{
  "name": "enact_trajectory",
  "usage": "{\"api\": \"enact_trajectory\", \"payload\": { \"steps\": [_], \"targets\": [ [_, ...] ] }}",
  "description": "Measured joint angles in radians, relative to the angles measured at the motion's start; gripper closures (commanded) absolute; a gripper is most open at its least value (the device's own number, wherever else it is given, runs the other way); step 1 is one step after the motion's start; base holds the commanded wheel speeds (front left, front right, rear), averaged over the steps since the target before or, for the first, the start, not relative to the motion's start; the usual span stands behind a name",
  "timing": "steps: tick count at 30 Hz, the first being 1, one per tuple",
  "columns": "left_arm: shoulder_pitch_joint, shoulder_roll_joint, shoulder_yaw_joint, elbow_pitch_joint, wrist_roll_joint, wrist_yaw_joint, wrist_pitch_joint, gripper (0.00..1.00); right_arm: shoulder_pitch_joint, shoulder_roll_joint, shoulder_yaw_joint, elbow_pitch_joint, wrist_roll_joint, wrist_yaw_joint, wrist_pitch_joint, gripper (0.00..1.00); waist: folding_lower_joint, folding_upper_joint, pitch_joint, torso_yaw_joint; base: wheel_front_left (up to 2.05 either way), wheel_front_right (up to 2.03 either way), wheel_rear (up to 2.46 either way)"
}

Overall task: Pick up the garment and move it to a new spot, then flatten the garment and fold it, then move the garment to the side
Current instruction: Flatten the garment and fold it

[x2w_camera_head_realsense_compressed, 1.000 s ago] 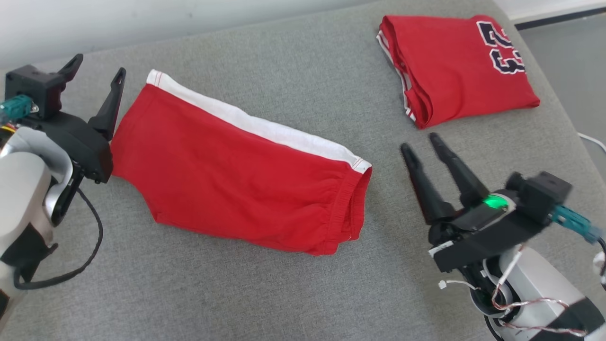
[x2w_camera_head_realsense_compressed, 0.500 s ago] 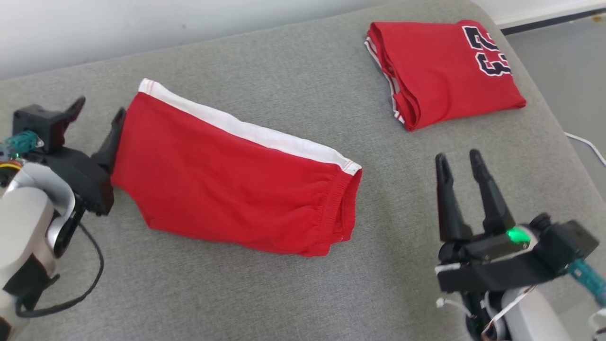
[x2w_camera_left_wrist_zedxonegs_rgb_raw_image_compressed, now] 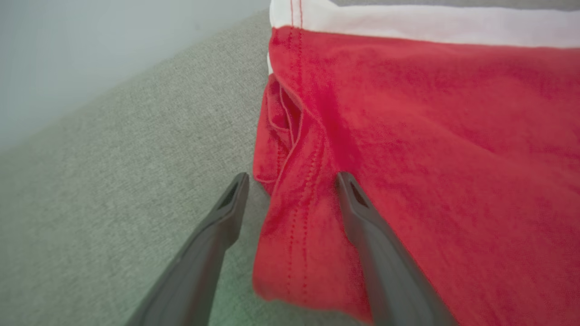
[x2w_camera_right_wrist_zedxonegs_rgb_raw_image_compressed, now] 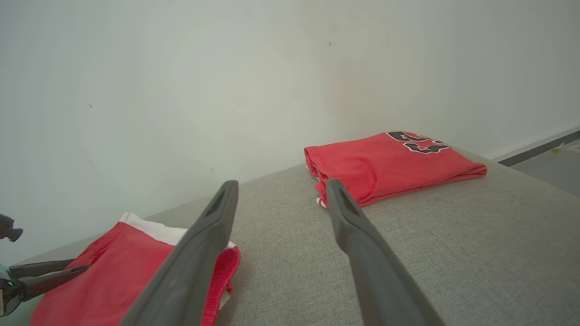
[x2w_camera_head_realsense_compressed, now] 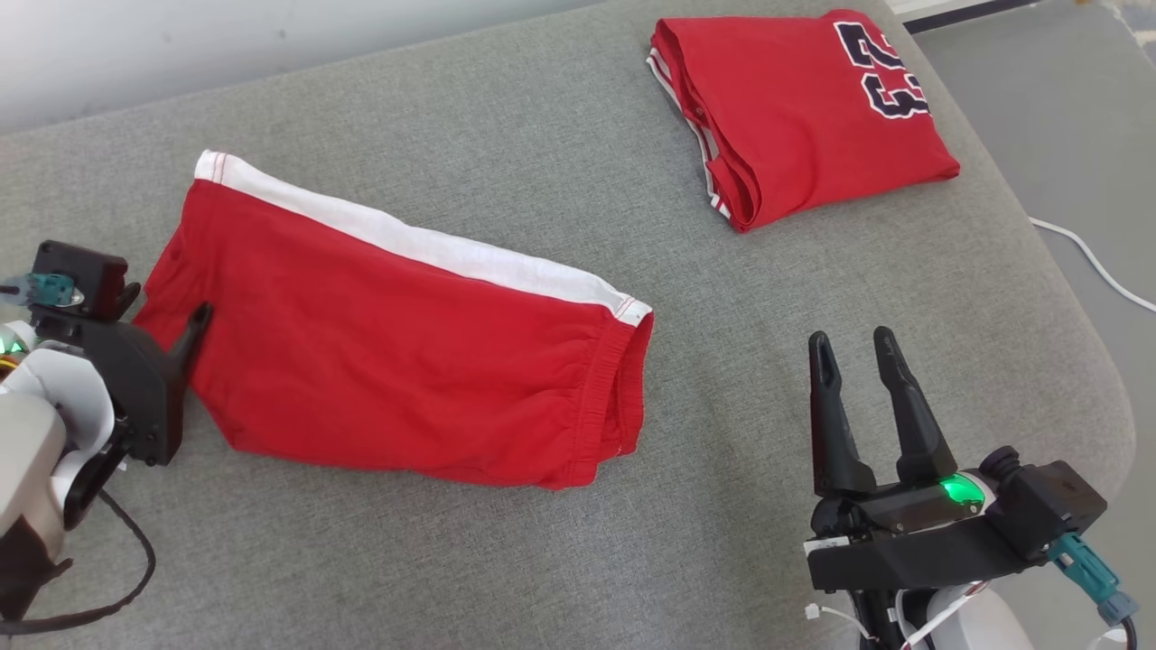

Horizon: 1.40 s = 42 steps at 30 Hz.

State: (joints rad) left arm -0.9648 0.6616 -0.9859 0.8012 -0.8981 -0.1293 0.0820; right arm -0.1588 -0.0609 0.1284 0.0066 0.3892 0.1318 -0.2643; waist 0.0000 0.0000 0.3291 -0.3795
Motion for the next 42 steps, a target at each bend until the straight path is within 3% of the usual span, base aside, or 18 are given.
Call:
{"api": "enact_trajectory", "payload": {
  "steps": [6, 7, 8, 9, 10, 21, 30, 35, 42],
  "targets": [
    [-0.002, 0.008, -0.016, -0.032, -0.071, 0.0, 0.099, 0.0, 0.001, 0.005, 0.001, 0.005, -0.005, 0.0, 0.0, 0.0, 0.0, 0.0, -0.003, -0.002, 0.0, 0.0, 0.0],
    [-0.002, 0.008, -0.018, -0.039, -0.082, 0.0, 0.109, 0.5, 0.003, 0.005, 0.001, 0.005, -0.006, 0.0, 0.0, 0.0, -0.0001, 0.0, -0.005, 0.0, 0.0, 0.0, 0.0],
    [-0.002, 0.007, -0.019, -0.048, -0.091, 0.0, 0.115, 0.7, 0.006, 0.005, 0.0, 0.006, -0.011, 0.0, 0.0, 0.0, 0.0, 0.0001, -0.007, 0.002, 0.0, 0.0, 0.0],
    [-0.002, 0.007, -0.021, -0.054, -0.096, 0.0, 0.119, 0.96, 0.009, 0.006, 0.0, 0.008, -0.013, 0.0, 0.0, 0.0, 0.0, 0.0, -0.009, 0.004, 0.0, 0.0, 0.0],
    [-0.002, 0.007, -0.025, -0.06, -0.098, 0.0, 0.118, 1.0, 0.012, 0.006, 0.001, 0.009, -0.013, 0.0, 0.0, 0.0, 0.0, 0.0, -0.012, 0.006, 0.0, 0.0, 0.0],
    [0.027, -0.024, -0.023, -0.064, -0.097, 0.008, -0.024, 1.0, 0.031, -0.004, 0.001, 0.022, -0.034, 0.0, 0.0, 0.0, -0.0001, 0.0, -0.052, 0.053, 0.0, 0.0, 0.0],
    [0.149, -0.045, -0.002, -0.123, -0.103, 0.091, -0.171, 1.0, 0.067, -0.021, -0.021, 0.033, -0.041, 0.0, 0.0, 0.0, -0.0001, 0.0, -0.101, 0.127, 0.0, 0.0, 0.0],
    [0.244, -0.058, 0.02, -0.209, -0.138, 0.16, -0.236, 1.0, 0.093, -0.023, -0.052, 0.037, -0.046, 0.0, 0.0, 0.0, -0.0001, 0.0, -0.128, 0.174, 0.0, 0.0, 0.0],
    [0.362, -0.071, 0.017, -0.319, -0.156, 0.227, -0.273, 1.0, 0.139, -0.023, -0.081, 0.044, -0.052, 0.0, 0.0, 0.0, -0.0001, 0.0, -0.155, 0.247, 0.0, 0.0, 0.0]
  ]
}}
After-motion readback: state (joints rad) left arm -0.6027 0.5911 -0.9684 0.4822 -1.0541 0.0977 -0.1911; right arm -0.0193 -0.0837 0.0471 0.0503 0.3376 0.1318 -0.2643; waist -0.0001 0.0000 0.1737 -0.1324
